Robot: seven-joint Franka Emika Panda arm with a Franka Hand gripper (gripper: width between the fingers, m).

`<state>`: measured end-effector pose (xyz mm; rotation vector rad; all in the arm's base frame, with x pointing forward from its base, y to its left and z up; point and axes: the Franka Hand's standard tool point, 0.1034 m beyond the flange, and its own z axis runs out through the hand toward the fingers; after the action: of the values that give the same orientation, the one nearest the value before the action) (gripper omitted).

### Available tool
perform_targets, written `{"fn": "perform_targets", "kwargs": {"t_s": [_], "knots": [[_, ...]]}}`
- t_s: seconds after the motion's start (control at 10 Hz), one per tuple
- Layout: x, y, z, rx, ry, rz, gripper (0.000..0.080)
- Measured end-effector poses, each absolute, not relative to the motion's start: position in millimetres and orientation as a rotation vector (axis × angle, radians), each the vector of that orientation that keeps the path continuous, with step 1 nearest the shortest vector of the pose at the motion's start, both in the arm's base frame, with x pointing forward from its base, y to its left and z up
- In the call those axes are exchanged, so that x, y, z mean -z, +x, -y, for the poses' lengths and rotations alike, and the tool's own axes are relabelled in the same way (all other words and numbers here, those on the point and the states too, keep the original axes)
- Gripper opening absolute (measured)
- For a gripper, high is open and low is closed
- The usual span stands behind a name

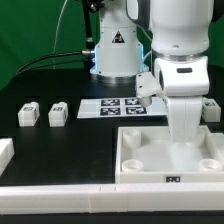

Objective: Assemble one leg

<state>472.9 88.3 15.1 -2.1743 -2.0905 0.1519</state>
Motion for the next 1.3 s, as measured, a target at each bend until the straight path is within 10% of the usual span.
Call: {"fn": "perform_targets", "kwargs": {"t_s": [0.2,0.7,1.3], "knots": [[-14.2,471.3,-87.7,-0.151,-2.178,2.087,0.0074],[-11.3,470.3,-84.8,-0.137,-2.184,2.085,0.0604],[-19.7,468.2,-85.8,-0.136,-2.213,2.069,0.0649]]}}
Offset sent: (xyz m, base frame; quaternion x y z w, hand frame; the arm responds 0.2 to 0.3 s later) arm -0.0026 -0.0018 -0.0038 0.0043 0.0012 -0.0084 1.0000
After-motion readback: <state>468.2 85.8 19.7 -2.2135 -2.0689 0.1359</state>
